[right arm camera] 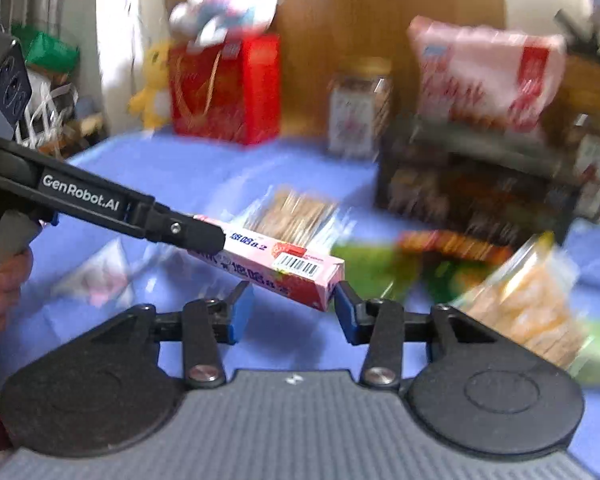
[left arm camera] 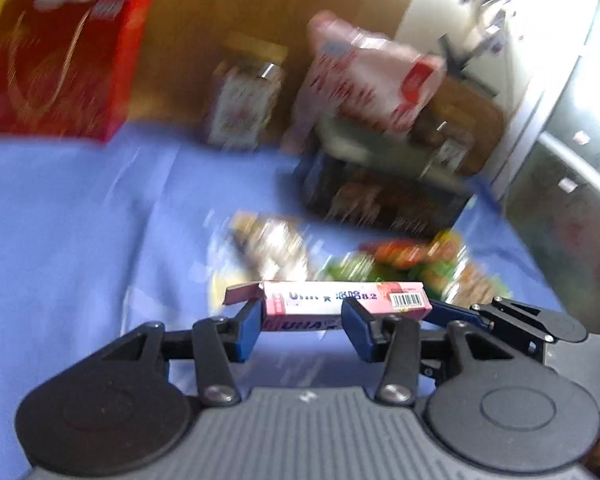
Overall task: Organize snacks
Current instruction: 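Carry the candy box over the tin and release it with the left gripper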
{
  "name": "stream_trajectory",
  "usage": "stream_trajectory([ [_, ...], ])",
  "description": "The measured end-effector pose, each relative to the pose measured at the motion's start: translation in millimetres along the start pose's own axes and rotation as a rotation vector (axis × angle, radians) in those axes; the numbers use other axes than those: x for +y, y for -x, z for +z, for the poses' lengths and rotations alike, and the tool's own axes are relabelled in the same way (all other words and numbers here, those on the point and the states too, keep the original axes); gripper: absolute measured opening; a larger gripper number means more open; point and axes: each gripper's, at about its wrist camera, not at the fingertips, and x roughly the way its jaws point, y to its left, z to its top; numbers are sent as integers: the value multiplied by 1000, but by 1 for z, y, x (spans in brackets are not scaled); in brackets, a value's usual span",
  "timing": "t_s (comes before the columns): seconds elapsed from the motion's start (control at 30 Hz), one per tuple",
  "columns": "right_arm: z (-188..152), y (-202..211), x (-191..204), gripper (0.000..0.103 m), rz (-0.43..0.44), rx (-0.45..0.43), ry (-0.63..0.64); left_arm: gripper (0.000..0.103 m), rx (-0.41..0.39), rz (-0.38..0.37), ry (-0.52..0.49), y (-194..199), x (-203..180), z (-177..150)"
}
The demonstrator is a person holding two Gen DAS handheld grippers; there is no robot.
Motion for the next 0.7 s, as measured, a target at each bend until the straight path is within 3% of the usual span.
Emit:
stream_trajectory([
  [0.13, 26, 18, -23, 48, -70, -146, -13, 44, -98, -40, -78, -2, -31, 40],
  [0.27, 44, 15, -53, 48, -151, -194, -9, 45, -151, -40, -153, -31, -59, 75],
  [0.47, 61, -8, -110, 48, -245, -194, -53, 45, -66, -62, -154, -111, -84, 114],
  [0.7, 60, -35, -151, 50, -323, -151, -78, 44, 41, -52, -136, -182, -97, 121],
])
